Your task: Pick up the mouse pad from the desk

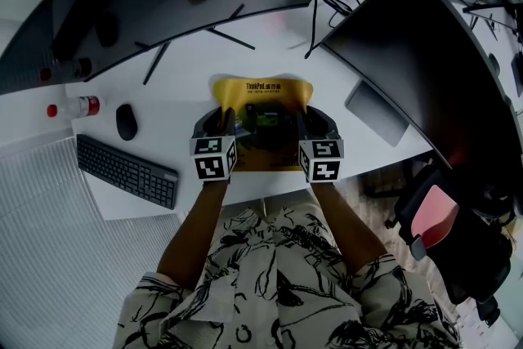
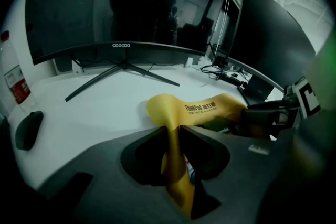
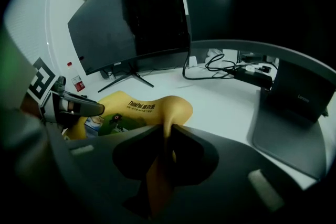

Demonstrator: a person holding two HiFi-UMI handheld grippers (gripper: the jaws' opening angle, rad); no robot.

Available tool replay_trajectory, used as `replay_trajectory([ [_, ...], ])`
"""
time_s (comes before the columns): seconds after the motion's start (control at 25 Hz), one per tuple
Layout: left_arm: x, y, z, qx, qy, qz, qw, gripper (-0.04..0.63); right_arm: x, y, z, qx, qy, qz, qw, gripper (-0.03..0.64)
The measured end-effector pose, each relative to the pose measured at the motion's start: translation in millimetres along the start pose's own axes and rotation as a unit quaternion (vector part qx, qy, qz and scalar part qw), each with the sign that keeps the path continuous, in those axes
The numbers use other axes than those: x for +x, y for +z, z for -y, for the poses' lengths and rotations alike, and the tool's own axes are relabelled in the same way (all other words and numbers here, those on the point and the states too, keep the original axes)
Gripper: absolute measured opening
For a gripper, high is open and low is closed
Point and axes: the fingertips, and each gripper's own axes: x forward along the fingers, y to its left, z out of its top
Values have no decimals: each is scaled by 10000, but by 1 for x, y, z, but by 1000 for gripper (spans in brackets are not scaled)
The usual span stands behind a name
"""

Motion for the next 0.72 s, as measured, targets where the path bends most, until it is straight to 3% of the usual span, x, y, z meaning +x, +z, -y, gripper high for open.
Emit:
replay_trajectory([
  [0.32, -30, 48, 2, 120, -8, 694, 9975, 80, -17, 47, -1, 57, 23, 551, 9985, 70],
  [0.72, -76, 117, 5, 384, -7, 1664, 9853, 81, -50, 120, -9, -182, 6, 1390, 9901, 75],
])
